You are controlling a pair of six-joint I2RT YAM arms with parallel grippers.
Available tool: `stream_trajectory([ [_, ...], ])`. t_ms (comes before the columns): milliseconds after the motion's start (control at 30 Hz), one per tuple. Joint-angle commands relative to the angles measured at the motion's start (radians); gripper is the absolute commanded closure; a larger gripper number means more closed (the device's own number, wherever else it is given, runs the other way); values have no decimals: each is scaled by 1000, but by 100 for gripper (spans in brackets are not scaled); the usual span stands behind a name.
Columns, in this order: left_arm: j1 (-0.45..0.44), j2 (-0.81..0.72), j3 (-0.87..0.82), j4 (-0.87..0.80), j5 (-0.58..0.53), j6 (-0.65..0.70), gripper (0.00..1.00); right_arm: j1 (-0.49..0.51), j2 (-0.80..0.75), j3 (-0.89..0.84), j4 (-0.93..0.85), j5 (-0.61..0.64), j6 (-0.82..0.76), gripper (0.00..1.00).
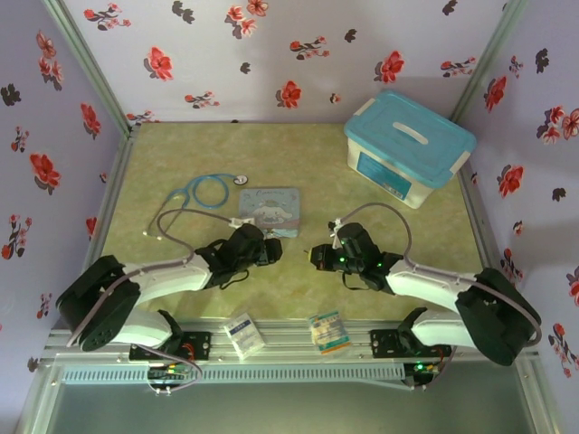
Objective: Unlock the padlock with the key
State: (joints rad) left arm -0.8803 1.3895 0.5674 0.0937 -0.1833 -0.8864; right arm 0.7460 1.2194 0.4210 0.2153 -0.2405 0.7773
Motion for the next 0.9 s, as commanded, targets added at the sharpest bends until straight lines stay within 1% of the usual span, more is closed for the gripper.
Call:
stream_trajectory([
  [0, 1, 66, 54, 18, 48, 29, 26, -2, -49, -18, -32, 44, -23, 100],
  [67, -5, 96, 83, 4, 51, 37, 29, -3, -65, -25, -48, 54, -28, 100],
  [167, -19, 122, 123, -83, -15, 31, 36, -3, -88, -42, -54, 66, -30, 100],
  [200, -25, 125, 123, -86, -31, 29, 37, -3, -96, -50, -51, 69, -30, 100],
  [400, -37, 169, 122, -65, -44, 21, 42, -3, -115, -60, -57, 78, -35, 100],
  [533, -69, 201, 131, -74, -76, 17, 44, -3, -116, -67, -51, 83, -34, 100],
  [633, -86, 225, 132, -65, -91, 8, 50, -2, -109, -70, -45, 84, -33, 100],
  [700, -88, 236, 124, -50, -93, -5, 52, -3, -105, -70, -41, 84, -31, 100],
  [800, -88, 240, 102, -8, -97, -19, 61, -2, -98, -74, -20, 77, -21, 100],
  [867, -88, 236, 97, -1, -106, -19, 62, -2, -88, -74, -4, 68, -13, 100],
])
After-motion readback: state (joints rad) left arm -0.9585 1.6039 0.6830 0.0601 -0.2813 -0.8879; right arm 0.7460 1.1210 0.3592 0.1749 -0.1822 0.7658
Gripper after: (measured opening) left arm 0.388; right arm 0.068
